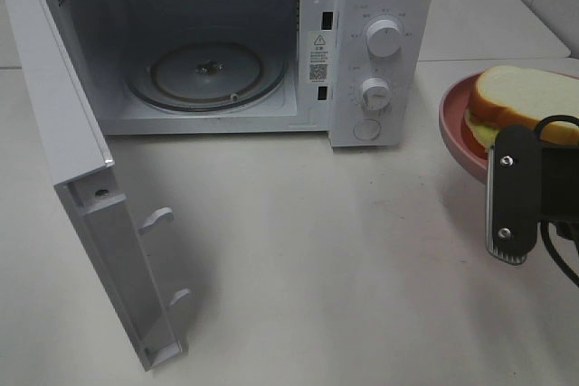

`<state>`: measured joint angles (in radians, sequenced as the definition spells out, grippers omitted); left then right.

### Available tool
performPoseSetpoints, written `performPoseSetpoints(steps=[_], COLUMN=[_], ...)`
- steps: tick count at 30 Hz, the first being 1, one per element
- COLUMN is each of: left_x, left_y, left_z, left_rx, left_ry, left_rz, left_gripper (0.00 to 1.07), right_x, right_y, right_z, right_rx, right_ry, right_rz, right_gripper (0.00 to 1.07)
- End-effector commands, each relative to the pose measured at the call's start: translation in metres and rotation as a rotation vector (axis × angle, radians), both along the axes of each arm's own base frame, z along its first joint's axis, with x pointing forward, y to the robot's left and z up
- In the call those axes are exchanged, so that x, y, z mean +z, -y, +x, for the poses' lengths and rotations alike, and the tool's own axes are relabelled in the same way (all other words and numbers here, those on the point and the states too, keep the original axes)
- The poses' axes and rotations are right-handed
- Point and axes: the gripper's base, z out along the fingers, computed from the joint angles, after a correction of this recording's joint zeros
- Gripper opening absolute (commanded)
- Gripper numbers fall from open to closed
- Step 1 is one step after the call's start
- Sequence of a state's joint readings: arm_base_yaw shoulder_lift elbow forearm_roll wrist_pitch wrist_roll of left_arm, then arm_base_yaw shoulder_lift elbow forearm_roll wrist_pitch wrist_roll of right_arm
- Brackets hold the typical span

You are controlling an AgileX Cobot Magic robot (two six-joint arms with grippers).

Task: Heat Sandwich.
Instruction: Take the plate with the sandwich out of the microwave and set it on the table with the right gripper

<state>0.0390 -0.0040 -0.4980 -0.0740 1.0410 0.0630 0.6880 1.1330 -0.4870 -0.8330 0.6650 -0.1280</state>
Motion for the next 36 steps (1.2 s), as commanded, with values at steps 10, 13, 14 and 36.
performPoseSetpoints(steps=[10,13,14,36], left_x=[-0.001,-0.001,-0.001,-0.001], left_y=[0.0,0.0,0.0,0.0], left_z=[-0.003,-0.003,-0.003,-0.003], left_rx=[0.001,0.001,0.001,0.001], left_ry=[0.024,0.024,0.024,0.024], left_rz=[0.001,0.001,0.001,0.001], left_gripper=[1.01,1.01,1.01,1.01], right_x=[0.006,0.006,0.006,0.009], right_y=[0.013,0.015,0.016,0.034], right_z=[-0.003,-0.003,-0.004,-0.014], right_rx=[-0.219,-0.249,-0.265,-0.577], right_ry=[0.052,0.054,0.056,0.095], right_rz=[0.0,-0.002,-0.002,-0.045], right_gripper=[0.04,0.04,0.04,0.07])
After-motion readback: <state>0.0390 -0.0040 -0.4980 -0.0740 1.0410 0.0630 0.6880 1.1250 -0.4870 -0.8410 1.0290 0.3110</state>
